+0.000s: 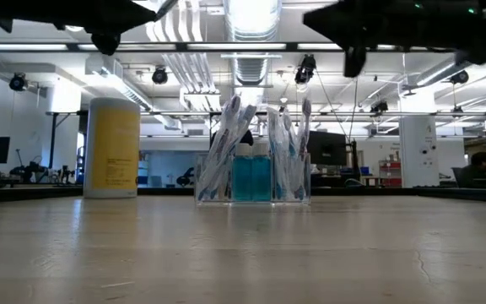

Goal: Pick & Place toothbrushing station
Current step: Put the blue toothbrush into the right section of the transparent organizer

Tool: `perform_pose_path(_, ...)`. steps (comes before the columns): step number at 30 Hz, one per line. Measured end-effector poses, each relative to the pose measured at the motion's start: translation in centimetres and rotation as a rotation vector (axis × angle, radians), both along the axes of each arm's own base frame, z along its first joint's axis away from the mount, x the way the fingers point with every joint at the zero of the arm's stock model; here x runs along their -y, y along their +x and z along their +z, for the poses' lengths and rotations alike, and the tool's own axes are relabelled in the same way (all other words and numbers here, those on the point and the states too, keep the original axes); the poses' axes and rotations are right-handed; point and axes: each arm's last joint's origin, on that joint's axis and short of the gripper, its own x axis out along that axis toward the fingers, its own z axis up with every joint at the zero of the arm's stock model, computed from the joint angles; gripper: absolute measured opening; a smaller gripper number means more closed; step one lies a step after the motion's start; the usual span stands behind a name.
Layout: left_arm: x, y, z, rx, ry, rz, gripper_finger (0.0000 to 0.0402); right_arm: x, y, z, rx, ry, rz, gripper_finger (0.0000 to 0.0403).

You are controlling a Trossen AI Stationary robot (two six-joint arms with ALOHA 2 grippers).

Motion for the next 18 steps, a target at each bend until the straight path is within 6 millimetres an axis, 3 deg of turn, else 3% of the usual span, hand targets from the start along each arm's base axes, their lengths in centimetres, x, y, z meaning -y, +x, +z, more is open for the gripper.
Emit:
perform_pose_path(4,1.3,0.0,-1.3,0.060,0.004,-0.043,0.0000,-0.6,3.0,0.9,0.006,-0.010,0.051,0.0041)
perform_pose_path(9,2.1,0.1,-2.8,0.117,0.014,-0.056,0.0000,-1.1,6.5,2.1,0.022,-0.086,0.055,0.0110)
perform_pose_path(18,2.0,-0.1,-5.5,0.196,0.052,-0.018,0.0000,-0.3,10.6,4.6,0.085,-0.137,-0.077,0.0204)
